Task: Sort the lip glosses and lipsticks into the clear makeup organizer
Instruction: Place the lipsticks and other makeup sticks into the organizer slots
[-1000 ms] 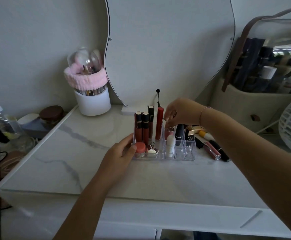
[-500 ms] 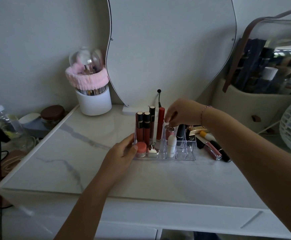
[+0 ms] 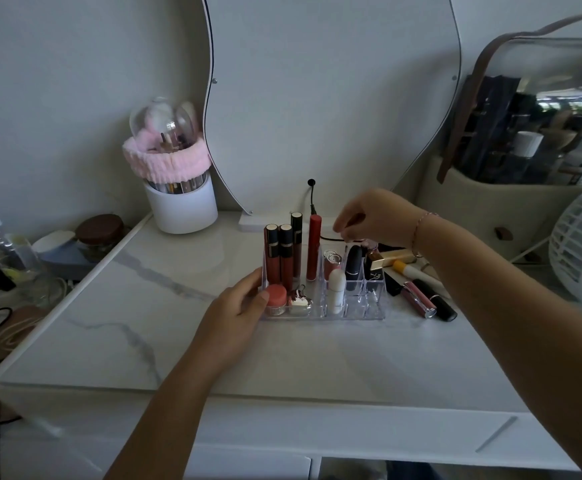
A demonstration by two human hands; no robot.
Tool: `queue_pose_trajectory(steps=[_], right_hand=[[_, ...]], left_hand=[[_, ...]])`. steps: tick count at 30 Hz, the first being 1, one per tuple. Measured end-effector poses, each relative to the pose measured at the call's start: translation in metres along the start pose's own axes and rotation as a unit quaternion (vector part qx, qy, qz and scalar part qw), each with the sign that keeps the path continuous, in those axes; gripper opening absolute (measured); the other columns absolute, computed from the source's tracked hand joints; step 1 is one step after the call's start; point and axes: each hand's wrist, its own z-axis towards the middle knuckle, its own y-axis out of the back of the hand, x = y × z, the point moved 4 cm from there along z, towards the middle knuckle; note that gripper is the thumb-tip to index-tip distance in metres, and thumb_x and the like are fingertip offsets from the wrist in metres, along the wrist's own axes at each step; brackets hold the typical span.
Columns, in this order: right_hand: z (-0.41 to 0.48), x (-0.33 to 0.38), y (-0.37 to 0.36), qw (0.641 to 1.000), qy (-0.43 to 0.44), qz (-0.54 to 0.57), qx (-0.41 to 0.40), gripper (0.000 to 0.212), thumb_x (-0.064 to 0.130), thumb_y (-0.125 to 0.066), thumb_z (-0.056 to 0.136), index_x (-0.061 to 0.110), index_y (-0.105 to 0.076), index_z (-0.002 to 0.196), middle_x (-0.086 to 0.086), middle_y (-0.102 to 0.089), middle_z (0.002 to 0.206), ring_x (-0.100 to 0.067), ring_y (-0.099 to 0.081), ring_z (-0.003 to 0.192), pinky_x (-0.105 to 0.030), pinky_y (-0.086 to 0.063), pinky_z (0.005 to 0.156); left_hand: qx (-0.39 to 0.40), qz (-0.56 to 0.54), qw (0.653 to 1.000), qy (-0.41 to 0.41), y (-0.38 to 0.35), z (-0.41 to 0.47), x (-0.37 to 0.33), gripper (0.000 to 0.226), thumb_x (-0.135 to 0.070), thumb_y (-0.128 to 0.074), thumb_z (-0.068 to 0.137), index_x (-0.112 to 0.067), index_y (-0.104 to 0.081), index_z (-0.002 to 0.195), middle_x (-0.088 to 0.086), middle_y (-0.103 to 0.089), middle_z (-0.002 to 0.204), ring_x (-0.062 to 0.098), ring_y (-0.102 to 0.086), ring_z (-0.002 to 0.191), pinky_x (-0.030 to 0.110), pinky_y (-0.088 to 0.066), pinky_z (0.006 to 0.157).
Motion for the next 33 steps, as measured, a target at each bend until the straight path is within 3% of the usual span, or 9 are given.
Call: queue_pose_trajectory(steps=[2, 6, 11, 16, 18, 22, 28, 31, 33], right_hand=[[-0.009, -0.005, 0.008, 0.999, -0.009, 0.021, -0.037, 0.016, 0.015, -0.064, 0.082, 0.016, -0.07, 0.096, 0.003, -0.068, 0.098, -0.004, -0.062, 0.079, -0.016, -0.047, 0.079], [-0.049, -0.026, 0.024, 0.988, -0.046, 0.036, -0.145, 0.014, 0.019, -0.065, 0.081, 0.018, -0.069, 0.094, 0.006, -0.066, 0.087, -0.002, -0.061, 0.076, -0.016, -0.048, 0.078], [-0.103, -0.056, 0.001, 0.977, -0.152, -0.023, -0.145, 0.018, 0.034, -0.067, 0.077, 0.019, -0.067, 0.088, 0.008, -0.058, 0.073, -0.005, -0.053, 0.064, -0.016, -0.042, 0.057], [-0.128, -0.068, -0.03, 0.952, -0.236, -0.143, -0.13, 0.035, 0.056, -0.059, 0.076, 0.025, -0.063, 0.092, -0.001, -0.054, 0.096, -0.022, -0.053, 0.088, -0.038, -0.048, 0.084], [-0.133, -0.069, -0.038, 0.945, -0.248, -0.163, -0.138, 0.036, 0.056, -0.059, 0.075, 0.025, -0.063, 0.093, -0.001, -0.051, 0.096, -0.023, -0.052, 0.089, -0.037, -0.046, 0.085], [-0.134, -0.068, -0.044, 0.933, -0.258, -0.187, -0.169, 0.037, 0.055, -0.053, 0.079, 0.022, -0.065, 0.09, -0.002, -0.05, 0.094, -0.024, -0.051, 0.087, -0.035, -0.043, 0.081], [-0.134, -0.07, -0.048, 0.925, -0.276, -0.203, -0.167, 0.036, 0.052, -0.052, 0.079, 0.021, -0.065, 0.092, -0.001, -0.051, 0.094, -0.022, -0.05, 0.087, -0.034, -0.042, 0.082], [-0.136, -0.071, -0.044, 0.927, -0.274, -0.169, -0.191, 0.029, 0.043, -0.056, 0.08, 0.019, -0.065, 0.091, -0.002, -0.055, 0.089, -0.021, -0.053, 0.08, -0.036, -0.046, 0.08], [-0.138, -0.071, -0.036, 0.932, -0.264, -0.087, -0.234, 0.025, 0.04, -0.059, 0.081, 0.017, -0.065, 0.089, 0.0, -0.06, 0.081, -0.02, -0.056, 0.071, -0.038, -0.051, 0.071]], left_hand=[[-0.001, -0.002, 1.0, -0.002, 0.0, 0.0, 0.0, 0.051, -0.026, -0.047, 0.097, -0.075, -0.041, 0.108, -0.048, -0.057, 0.105, -0.017, -0.054, 0.104, 0.001, -0.036, 0.077], [-0.002, 0.001, 1.0, -0.009, 0.0, 0.0, -0.001, 0.055, -0.023, -0.048, 0.097, -0.078, -0.041, 0.106, -0.049, -0.057, 0.103, -0.019, -0.054, 0.1, -0.004, -0.034, 0.072], [-0.006, 0.001, 1.0, -0.011, 0.0, 0.001, 0.002, 0.056, -0.023, -0.049, 0.096, -0.077, -0.041, 0.106, -0.052, -0.054, 0.103, -0.023, -0.051, 0.102, -0.004, -0.033, 0.074], [-0.004, -0.009, 1.0, -0.01, -0.002, 0.0, 0.001, 0.059, -0.022, -0.05, 0.095, -0.08, -0.041, 0.1, -0.056, -0.052, 0.097, -0.029, -0.05, 0.096, 0.0, -0.037, 0.077], [-0.004, -0.014, 1.0, -0.005, -0.003, 0.0, 0.001, 0.056, -0.023, -0.05, 0.095, -0.078, -0.043, 0.102, -0.052, -0.055, 0.099, -0.024, -0.053, 0.097, 0.01, -0.039, 0.079], [-0.004, -0.014, 1.0, -0.004, -0.003, 0.0, 0.002, 0.059, -0.019, -0.049, 0.096, -0.077, -0.044, 0.102, -0.049, -0.057, 0.102, -0.023, -0.054, 0.099, 0.004, -0.04, 0.077], [-0.002, -0.018, 1.0, 0.005, -0.003, 0.001, 0.003, 0.061, -0.018, -0.05, 0.096, -0.079, -0.043, 0.1, -0.053, -0.054, 0.1, -0.025, -0.051, 0.1, 0.015, -0.038, 0.081], [-0.001, -0.012, 1.0, 0.009, -0.004, 0.001, 0.004, 0.057, -0.021, -0.05, 0.097, -0.078, -0.042, 0.102, -0.051, -0.055, 0.102, -0.023, -0.052, 0.101, 0.016, -0.038, 0.083], [0.001, -0.009, 1.0, 0.013, -0.003, 0.001, 0.005, 0.057, -0.022, -0.049, 0.097, -0.079, -0.041, 0.101, -0.052, -0.054, 0.1, -0.023, -0.053, 0.098, 0.018, -0.039, 0.082]])
